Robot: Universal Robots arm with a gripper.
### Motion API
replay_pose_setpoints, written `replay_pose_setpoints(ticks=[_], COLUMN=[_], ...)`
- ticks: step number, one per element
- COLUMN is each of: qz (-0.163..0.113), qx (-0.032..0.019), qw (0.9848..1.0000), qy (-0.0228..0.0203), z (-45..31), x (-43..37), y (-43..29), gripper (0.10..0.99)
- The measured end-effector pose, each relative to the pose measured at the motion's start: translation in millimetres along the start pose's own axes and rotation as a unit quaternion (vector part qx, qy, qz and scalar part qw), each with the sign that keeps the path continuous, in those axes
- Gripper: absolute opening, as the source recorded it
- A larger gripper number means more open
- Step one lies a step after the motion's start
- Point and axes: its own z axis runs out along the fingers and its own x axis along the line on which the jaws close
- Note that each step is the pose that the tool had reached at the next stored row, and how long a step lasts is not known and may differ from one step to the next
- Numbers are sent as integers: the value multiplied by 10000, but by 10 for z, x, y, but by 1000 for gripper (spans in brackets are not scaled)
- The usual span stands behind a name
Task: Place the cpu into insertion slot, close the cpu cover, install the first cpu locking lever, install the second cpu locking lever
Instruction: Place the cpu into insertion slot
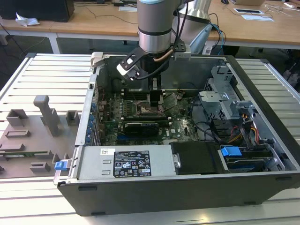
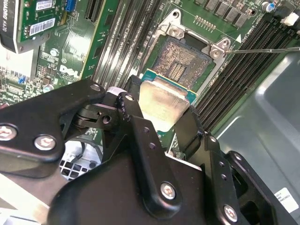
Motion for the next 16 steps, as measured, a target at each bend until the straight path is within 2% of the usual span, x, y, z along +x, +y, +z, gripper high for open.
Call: replay_pose_setpoints(ticks=[16], qz=[1], qx=[0], qw=[10000], qy=[0], z=[95], x=[-5], y=[-49], gripper=[541])
